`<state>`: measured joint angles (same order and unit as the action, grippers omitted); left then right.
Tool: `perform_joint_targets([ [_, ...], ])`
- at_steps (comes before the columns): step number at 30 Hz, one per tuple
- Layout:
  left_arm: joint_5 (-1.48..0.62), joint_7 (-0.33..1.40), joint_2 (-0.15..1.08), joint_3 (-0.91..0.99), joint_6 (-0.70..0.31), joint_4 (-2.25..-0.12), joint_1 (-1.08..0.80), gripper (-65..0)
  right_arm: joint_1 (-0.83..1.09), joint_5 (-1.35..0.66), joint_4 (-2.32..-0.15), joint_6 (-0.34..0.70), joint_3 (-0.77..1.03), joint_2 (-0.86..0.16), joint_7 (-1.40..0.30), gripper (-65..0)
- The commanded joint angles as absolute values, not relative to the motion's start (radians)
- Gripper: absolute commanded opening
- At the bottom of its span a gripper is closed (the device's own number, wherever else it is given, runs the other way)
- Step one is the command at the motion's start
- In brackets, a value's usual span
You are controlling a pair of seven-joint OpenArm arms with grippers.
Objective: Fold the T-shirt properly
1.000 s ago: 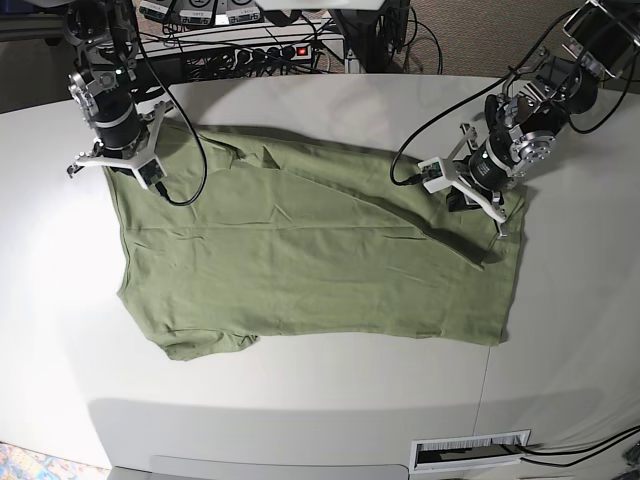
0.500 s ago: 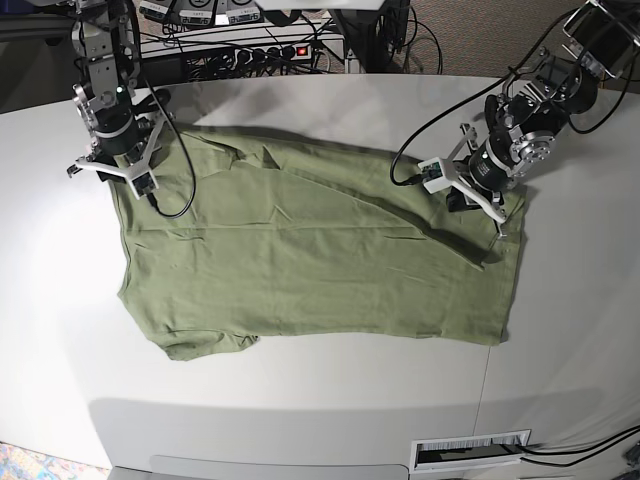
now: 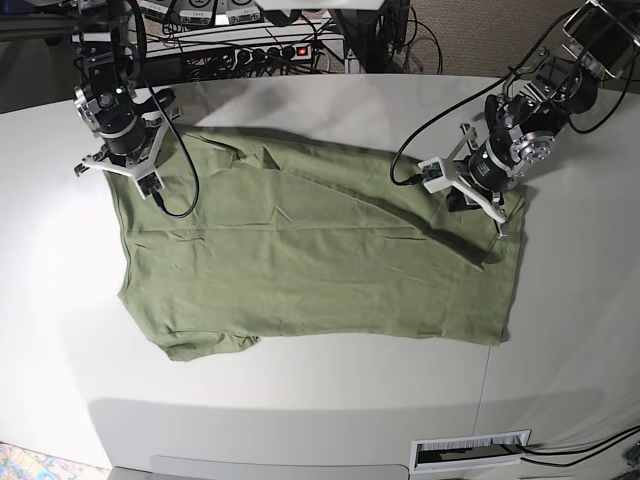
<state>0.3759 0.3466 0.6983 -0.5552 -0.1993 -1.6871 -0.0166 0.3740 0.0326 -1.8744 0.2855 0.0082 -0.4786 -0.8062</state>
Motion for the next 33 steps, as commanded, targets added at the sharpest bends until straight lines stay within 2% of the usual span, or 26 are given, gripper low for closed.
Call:
perform_joint_targets([
  [1, 0.381, 0.34, 0.712, -0.547, -0.182, -1.699, -0.003, -65.0, 0.366, 0.038, -1.906, 0.279, 0.015, -0.491, -0.784, -65.0],
  [6, 0.381, 0.34, 0.712, -0.547, -0.182, -1.699, -0.005, -65.0, 0.36, 0.053, -1.919, 0.278, 0.015, -0.49, -0.725, -65.0],
  [13, 0.381, 0.34, 0.712, -0.547, -0.182, -1.699, -0.025, -65.0, 0.281, 0.064, -1.917, 0.276, 0.02, -0.491, -0.733, -65.0],
  [23, 0.381, 0.34, 0.712, -0.547, -0.182, -1.699, -0.05, -65.0, 0.277, 0.038, -1.917, 0.273, 0.199, -0.499, -0.706, -65.0],
  [32, 0.381, 0.339, 0.712, -0.547, -0.182, -1.699, -0.05, -65.0, 0.277, 0.015, -1.917, 0.273, 0.209, -0.504, -0.706, -65.0],
  [33, 0.381, 0.34, 0.712, -0.547, -0.182, -1.699, -0.05, -65.0, 0.277, 0.015, -1.916, 0.273, 0.209, -0.504, -0.706, -58.3],
])
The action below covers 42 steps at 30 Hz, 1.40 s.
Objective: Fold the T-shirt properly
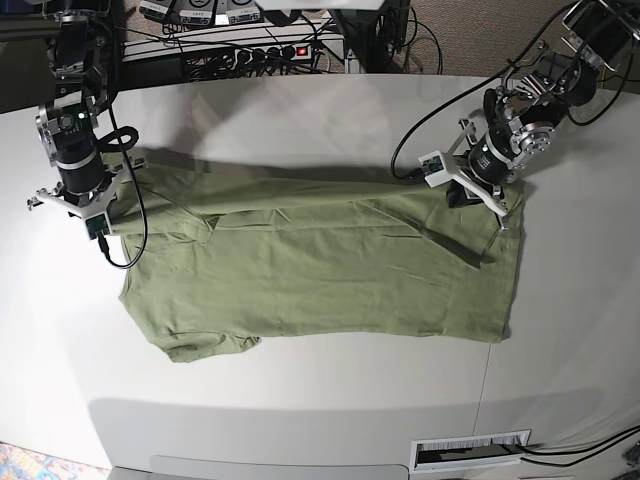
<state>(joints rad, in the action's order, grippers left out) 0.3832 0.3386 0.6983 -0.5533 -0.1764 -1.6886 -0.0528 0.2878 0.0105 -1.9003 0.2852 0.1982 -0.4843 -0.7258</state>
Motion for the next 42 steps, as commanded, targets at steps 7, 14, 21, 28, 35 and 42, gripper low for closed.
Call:
perform_joint_targets([
  [7, 0.381, 0.34, 0.712, -0.547, -0.18, -1.699, -0.05, -65.0, 0.277, -0.006, -1.917, 0.273, 0.209, -0.504, -0.701, -43.9],
  [14, 0.4, 0.342, 0.712, -0.547, -0.151, -1.699, -0.05, -65.0, 0.277, -0.179, -1.917, 0.318, 0.203, -0.475, -0.707, -52.6],
  [21, 0.395, 0.44, 0.717, -0.547, -0.151, -1.699, -0.05, -65.0, 0.277, -0.111, -1.916, 0.318, 0.11, -0.468, -0.743, -65.0],
  [28, 0.411, 0.496, 0.729, -0.547, -0.149, -1.702, -0.05, -65.0, 0.277, -0.112, -1.856, 0.32, 0.077, -0.468, -0.738, -65.0],
  [35, 0.516, 0.516, 0.768, -0.547, 0.011, -1.822, -0.042, -65.0, 0.274, -0.112, -1.822, 0.319, 0.073, -0.468, -0.725, -65.0],
  [42, 0.379, 0.432, 0.76, -0.547, -0.009, -1.784, 0.022, -65.0, 0.268, -0.112, -1.822, 0.32, 0.006, -0.457, -0.725, -65.0],
])
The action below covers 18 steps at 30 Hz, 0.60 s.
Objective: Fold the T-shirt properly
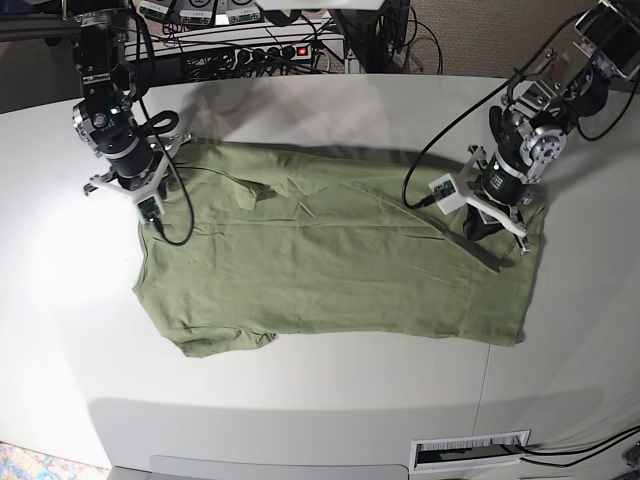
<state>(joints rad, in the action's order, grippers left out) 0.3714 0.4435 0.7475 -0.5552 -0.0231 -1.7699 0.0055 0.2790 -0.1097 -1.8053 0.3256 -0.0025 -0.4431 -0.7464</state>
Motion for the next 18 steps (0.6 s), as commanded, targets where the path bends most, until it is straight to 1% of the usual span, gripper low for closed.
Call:
perform_joint_targets([
  [1, 0.379, 0.424, 0.756, -0.547, -0.023, -1.768, 0.031, -65.0, 0.268, -0.111, -1.822, 0.32, -0.009, -0.457, -0.725, -65.0],
  [7, 0.376, 0.37, 0.757, -0.547, -0.057, -1.653, 0.082, -65.0, 0.266, -0.055, -1.821, 0.319, -0.047, -0.457, -0.726, -65.0],
  [10, 0.377, 0.356, 0.757, -0.547, -0.108, -1.601, 0.086, -65.0, 0.266, -0.054, -1.821, 0.32, -0.047, -0.457, -0.733, -65.0],
  [14, 0.377, 0.366, 0.758, -0.547, -0.187, -1.533, 0.086, -65.0, 0.266, -0.051, -1.821, 0.319, -0.047, -0.458, -0.772, -65.0],
  [18, 0.377, 0.417, 0.766, -0.547, -0.205, -1.489, 0.085, -65.0, 0.266, -0.024, -1.821, 0.319, -0.046, -0.461, -0.797, -65.0],
])
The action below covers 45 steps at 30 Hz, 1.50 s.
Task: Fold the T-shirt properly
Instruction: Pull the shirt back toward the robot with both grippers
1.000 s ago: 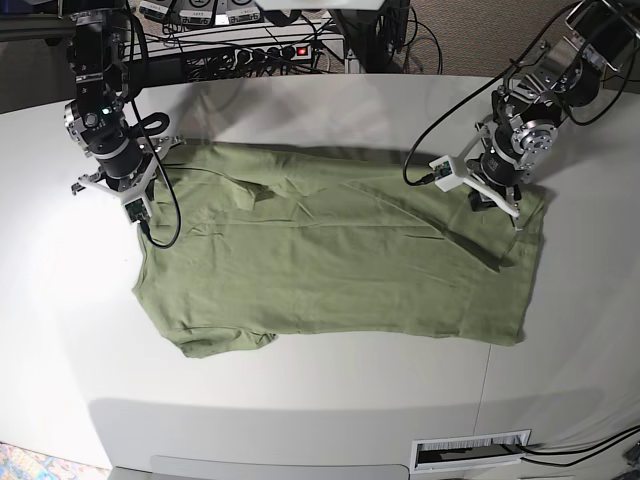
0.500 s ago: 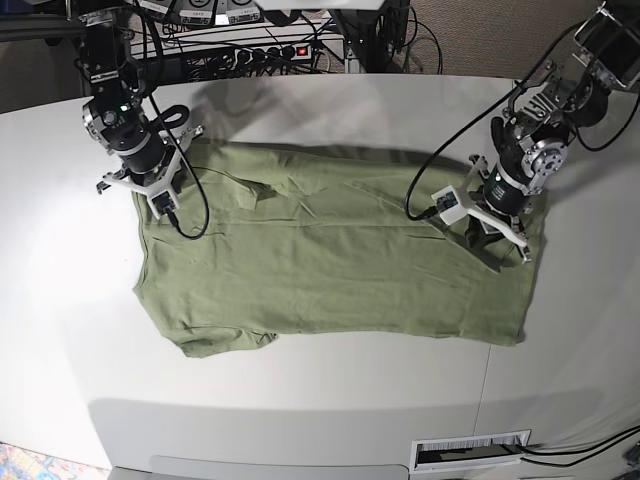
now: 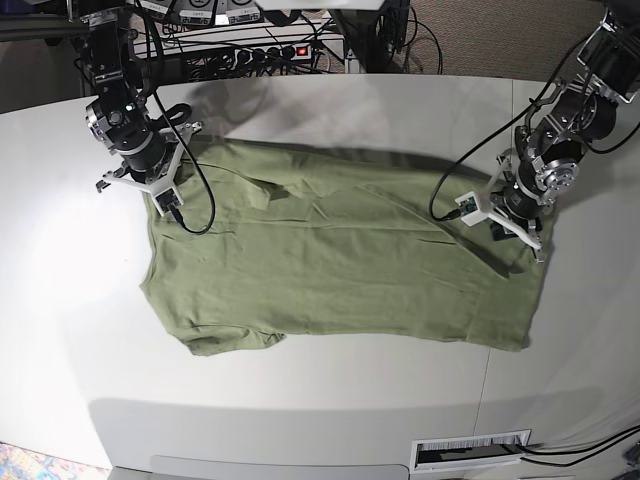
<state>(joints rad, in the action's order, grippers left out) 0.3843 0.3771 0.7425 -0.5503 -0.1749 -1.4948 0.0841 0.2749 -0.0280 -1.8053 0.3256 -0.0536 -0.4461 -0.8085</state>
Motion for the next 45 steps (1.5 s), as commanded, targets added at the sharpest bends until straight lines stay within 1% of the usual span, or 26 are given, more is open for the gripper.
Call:
perform_joint_targets([
  [1, 0.377, 0.431, 0.768, -0.547, -0.205, -1.486, 0.085, -65.0, 0.266, -0.01, -1.821, 0.318, -0.046, -0.46, -0.797, -65.0],
  [7, 0.376, 0.506, 0.781, -0.547, -0.203, -1.486, 0.085, -65.0, 0.266, -0.007, -1.787, 0.318, -0.046, -0.46, -0.795, -65.0],
  [10, 0.334, 0.504, 0.778, -0.547, -0.204, -1.487, 0.083, -65.0, 0.266, -0.017, -1.779, 0.317, -0.046, -0.459, -0.778, -65.0],
  [13, 0.284, 0.501, 0.771, -0.547, -0.21, -1.492, 0.08, -65.0, 0.265, -0.063, -1.824, 0.318, -0.046, -0.456, -0.757, -65.0],
  [17, 0.279, 0.508, 0.753, -0.547, -0.212, -1.499, 0.069, -65.0, 0.263, -0.093, -1.887, 0.318, -0.047, -0.453, -0.756, -65.0],
  [26, 0.278, 0.509, 0.748, -0.547, -0.212, -1.511, 0.041, -65.0, 0.249, -0.123, -1.896, 0.323, -0.047, -0.344, -0.715, -65.0],
  [34, 0.242, 0.528, 0.748, -0.547, -0.212, -1.588, 0.001, -65.0, 0.223, -0.119, -1.782, 0.324, -0.054, -0.327, -0.693, -65.0],
  [38, 0.242, 0.56, 0.748, -0.547, -0.212, -1.629, -0.037, -65.0, 0.186, -0.119, -1.699, 0.324, -0.054, -0.327, -0.733, -65.0],
  [42, 0.261, 0.57, 0.748, -0.547, -0.212, -1.634, -0.07, -65.0, 0.183, -0.119, -1.694, 0.326, -0.053, -0.33, -0.853, -65.0],
  [45, 0.284, 0.589, 0.749, -0.547, -0.212, -1.634, -0.092, -65.0, 0.183, -0.115, -1.694, 0.367, -0.052, -0.333, -0.929, -65.0],
])
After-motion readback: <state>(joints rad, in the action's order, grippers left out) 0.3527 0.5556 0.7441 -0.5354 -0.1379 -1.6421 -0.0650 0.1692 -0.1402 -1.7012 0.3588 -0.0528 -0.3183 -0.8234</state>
